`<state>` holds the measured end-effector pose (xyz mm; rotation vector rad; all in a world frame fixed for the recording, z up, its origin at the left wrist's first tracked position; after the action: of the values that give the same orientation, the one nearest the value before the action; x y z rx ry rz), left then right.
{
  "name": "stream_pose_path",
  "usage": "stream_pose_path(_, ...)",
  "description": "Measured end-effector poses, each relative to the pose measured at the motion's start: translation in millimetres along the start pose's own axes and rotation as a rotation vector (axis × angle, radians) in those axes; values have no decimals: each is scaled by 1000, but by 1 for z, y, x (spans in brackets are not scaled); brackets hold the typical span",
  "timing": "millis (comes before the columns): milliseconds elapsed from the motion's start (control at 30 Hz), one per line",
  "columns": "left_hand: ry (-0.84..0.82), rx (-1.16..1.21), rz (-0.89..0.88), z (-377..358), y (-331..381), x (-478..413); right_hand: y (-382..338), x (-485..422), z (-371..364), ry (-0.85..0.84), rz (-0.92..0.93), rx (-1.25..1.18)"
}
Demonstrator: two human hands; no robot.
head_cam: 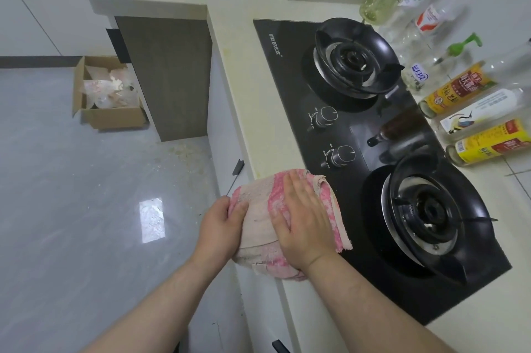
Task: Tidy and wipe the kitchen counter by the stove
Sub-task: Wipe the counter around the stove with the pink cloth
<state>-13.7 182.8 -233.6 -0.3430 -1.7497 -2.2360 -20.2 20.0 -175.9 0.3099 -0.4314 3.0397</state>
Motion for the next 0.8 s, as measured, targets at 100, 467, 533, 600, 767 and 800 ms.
stream_pose_path(100,55,13,-27,4,8,-8,-5,-14,2,-5,9,21)
stream_pose_path(467,170,103,-47,17,25,-41,-14,-52,8,-8,26,33)
stream_pose_path(533,178,97,-61,22,31,-48,-17,-61,8,-4,25,38)
stream_pose_path(600,183,89,-81,27,36,-55,-20,-68,9,-7,23,44)
stream_pose_path(767,184,95,-89,31,41,-70,-25,-82,12,-6,24,51)
stream_pose_path(800,184,99,-90,32,41,-73,-26,-84,13,-6,23,49)
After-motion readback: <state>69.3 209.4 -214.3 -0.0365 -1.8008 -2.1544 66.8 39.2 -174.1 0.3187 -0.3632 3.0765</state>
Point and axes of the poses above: each hand's wrist, its own x-axis away from the middle knuckle, its own z-axis out of the back of the hand, y = z × x, the point moved 8 cm from there along -x, towards the middle knuckle, and after that the axes turned 6 degrees about -z, right-handed, at the moved point
